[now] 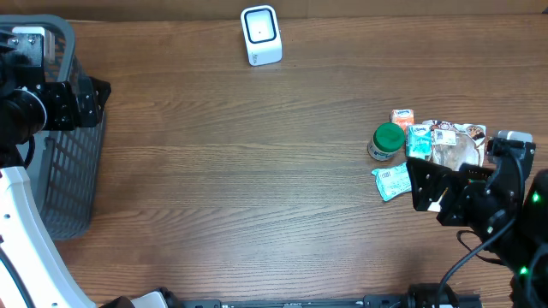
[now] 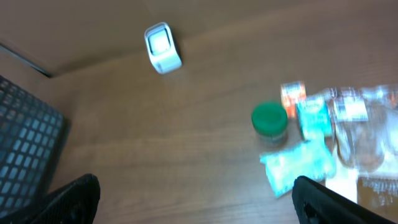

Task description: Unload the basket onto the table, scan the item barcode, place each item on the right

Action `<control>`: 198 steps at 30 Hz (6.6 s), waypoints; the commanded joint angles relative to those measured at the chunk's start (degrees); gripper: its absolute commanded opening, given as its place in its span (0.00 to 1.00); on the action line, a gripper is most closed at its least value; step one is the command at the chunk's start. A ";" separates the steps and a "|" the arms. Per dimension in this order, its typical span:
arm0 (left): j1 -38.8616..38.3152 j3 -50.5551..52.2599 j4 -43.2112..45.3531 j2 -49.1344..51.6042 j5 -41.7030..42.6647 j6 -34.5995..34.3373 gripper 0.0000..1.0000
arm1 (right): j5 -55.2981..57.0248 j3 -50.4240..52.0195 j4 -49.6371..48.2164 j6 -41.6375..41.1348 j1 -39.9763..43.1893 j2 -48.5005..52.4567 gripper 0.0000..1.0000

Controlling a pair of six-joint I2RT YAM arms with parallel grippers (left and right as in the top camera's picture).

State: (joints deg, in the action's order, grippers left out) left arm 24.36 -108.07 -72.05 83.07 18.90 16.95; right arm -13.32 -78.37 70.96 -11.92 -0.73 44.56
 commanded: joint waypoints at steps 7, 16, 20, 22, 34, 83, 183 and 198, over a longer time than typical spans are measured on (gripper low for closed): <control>-0.39 0.02 0.04 0.09 0.59 1.07 0.99 | 9.51 23.78 -26.69 0.48 -1.88 -14.14 1.00; -0.39 0.02 0.04 0.09 0.59 1.07 1.00 | 9.40 55.36 -55.32 0.46 -1.88 -31.74 1.00; -0.39 0.02 0.04 0.09 0.59 1.07 0.99 | 9.40 63.56 -57.72 0.46 -1.90 -38.99 1.00; -0.39 0.02 0.04 0.09 0.59 1.07 0.99 | 9.44 65.92 -57.86 0.48 -1.90 -41.35 1.00; -0.39 0.02 0.04 0.09 0.59 1.07 1.00 | 9.55 73.48 -58.88 0.44 -1.88 -44.41 1.00; -0.39 0.02 0.04 0.09 0.59 1.09 1.00 | 2.29 75.12 -60.39 18.01 -1.79 -44.39 1.00; -20.44 107.80 68.96 -82.88 -4.46 1.95 1.00 | 2.32 75.10 -60.41 18.01 -1.79 -44.39 1.00; -20.41 107.80 69.02 -82.86 -4.44 1.90 1.00 | 2.32 75.10 -60.41 18.01 -1.79 -44.39 1.00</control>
State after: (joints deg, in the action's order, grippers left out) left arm 4.47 -0.56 -3.05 0.95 14.33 19.66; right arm -10.70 -3.36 10.76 6.00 -2.31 0.84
